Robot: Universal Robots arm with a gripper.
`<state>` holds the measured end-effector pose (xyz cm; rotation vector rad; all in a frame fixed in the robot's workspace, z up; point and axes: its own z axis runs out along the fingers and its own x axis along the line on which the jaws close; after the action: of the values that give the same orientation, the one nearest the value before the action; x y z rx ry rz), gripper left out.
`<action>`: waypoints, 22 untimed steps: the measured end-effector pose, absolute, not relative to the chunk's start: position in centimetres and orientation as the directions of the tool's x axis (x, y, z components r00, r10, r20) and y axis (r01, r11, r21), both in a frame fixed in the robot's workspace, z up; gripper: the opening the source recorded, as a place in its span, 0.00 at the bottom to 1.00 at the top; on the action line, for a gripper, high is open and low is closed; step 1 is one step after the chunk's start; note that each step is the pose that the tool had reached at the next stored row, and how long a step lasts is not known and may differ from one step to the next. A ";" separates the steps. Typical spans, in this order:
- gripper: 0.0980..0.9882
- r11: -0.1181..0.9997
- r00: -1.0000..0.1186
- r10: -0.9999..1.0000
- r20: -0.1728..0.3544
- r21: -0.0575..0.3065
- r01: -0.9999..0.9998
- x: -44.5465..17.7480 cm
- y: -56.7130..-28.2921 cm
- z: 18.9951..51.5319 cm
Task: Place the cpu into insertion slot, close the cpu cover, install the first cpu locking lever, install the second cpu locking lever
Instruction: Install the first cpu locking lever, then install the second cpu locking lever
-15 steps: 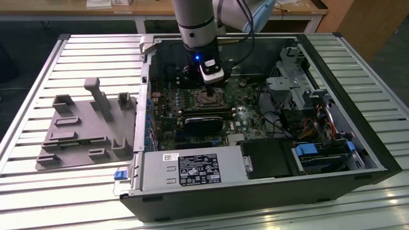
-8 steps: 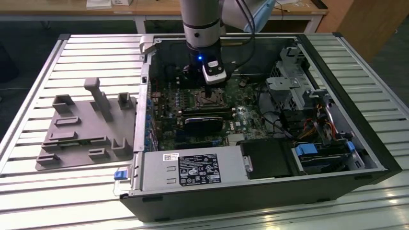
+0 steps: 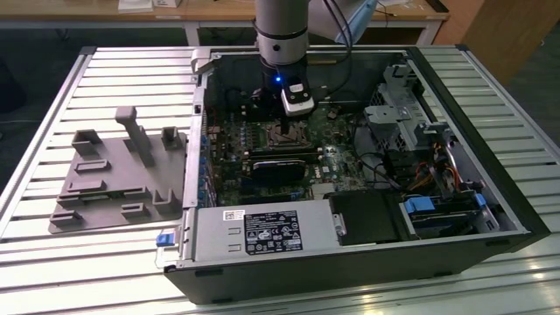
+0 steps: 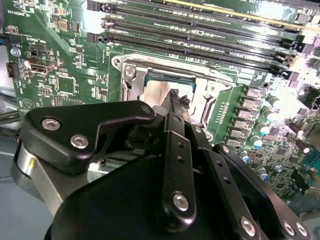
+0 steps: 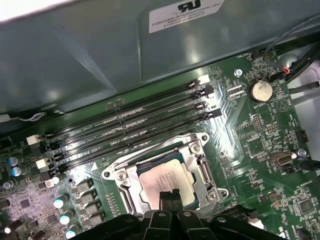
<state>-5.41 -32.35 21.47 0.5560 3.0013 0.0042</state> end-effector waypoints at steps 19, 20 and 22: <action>0.00 0.952 -0.949 0.305 -0.082 0.035 0.303 -5.2 -32.4 23.0; 0.00 0.952 -0.949 0.305 -0.082 0.035 0.303 -5.2 -32.4 23.0; 0.00 0.952 -0.949 0.305 -0.082 0.035 0.303 -5.2 -32.4 23.0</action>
<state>-5.15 -32.36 23.01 0.4705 3.0186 0.0329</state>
